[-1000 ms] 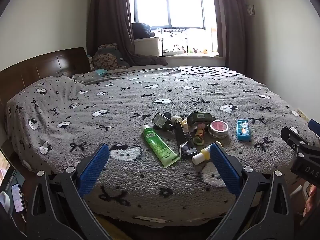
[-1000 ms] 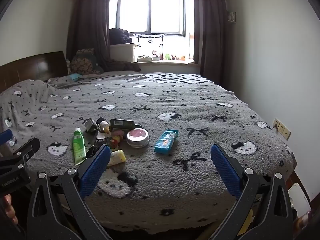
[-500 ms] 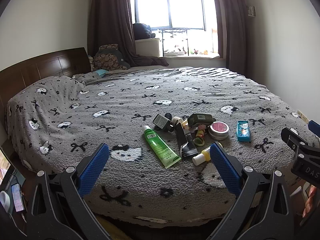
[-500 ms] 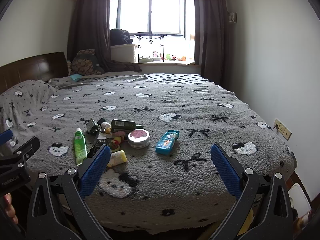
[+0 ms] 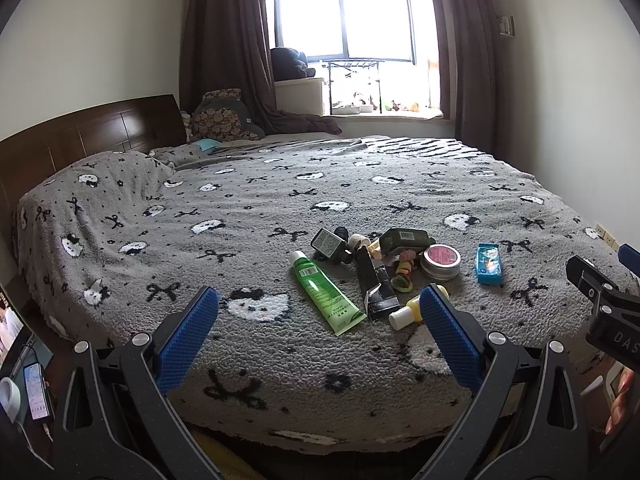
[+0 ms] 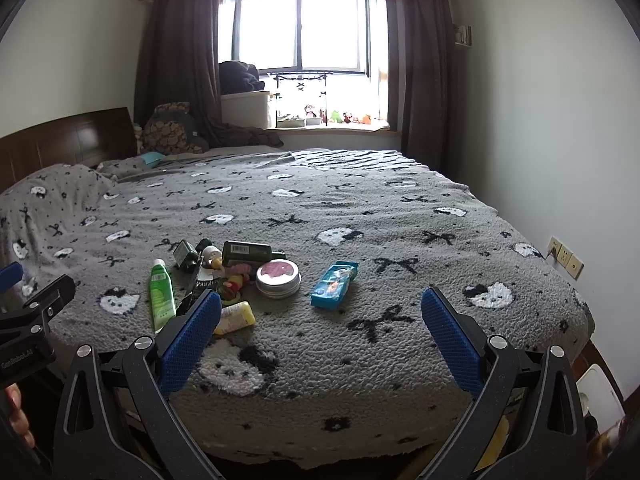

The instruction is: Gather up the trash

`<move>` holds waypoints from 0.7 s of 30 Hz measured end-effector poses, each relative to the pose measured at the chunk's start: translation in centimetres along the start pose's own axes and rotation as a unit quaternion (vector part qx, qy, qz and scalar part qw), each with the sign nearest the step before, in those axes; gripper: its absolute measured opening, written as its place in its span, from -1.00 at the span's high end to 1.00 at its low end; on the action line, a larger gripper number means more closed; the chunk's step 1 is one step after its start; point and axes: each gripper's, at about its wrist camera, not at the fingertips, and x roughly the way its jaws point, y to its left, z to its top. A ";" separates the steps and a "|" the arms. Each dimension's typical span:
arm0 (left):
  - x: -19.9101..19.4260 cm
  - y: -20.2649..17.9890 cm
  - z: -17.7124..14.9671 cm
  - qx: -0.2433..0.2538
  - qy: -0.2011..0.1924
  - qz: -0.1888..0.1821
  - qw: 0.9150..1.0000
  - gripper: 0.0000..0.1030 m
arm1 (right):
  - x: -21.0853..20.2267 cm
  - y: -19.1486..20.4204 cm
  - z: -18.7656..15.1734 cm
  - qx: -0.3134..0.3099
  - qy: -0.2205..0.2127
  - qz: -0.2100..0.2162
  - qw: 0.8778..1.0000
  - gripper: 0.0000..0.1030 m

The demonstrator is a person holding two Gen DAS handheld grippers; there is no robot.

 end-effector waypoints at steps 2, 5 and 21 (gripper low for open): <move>-0.1 0.1 0.1 -0.001 -0.002 0.000 1.000 -0.85 | 0.0 -0.1 0.0 0.001 0.000 0.000 1.000 -0.94; -0.1 0.1 0.1 -0.002 -0.003 0.000 1.000 -0.85 | -0.2 -0.2 0.0 0.002 -0.003 0.000 1.000 -0.94; -0.3 0.2 0.1 -0.004 -0.004 0.001 1.000 -0.85 | -0.7 0.2 0.3 0.000 -0.007 0.005 1.000 -0.94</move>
